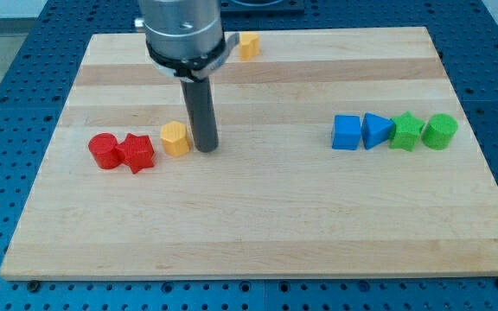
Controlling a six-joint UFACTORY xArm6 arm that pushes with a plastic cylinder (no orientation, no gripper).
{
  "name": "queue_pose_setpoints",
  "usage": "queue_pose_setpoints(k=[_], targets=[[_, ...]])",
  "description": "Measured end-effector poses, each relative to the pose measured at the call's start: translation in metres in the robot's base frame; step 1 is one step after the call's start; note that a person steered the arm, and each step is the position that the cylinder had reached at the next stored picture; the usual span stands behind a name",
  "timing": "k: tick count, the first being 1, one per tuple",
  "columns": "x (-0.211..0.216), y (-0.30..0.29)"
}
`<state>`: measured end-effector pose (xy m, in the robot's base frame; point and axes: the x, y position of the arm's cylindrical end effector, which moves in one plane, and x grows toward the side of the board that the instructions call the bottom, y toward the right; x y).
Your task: Place the red blocks to the right of the yellow hexagon
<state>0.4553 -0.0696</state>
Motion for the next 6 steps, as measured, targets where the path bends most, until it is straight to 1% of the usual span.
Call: queue_pose_setpoints(k=[1,2,3,4,5,6], targets=[[0.053,-0.002],[0.082,-0.045],[0.078,-0.092],[0.056,-0.11],[0.035,-0.11],[0.031,-0.11]])
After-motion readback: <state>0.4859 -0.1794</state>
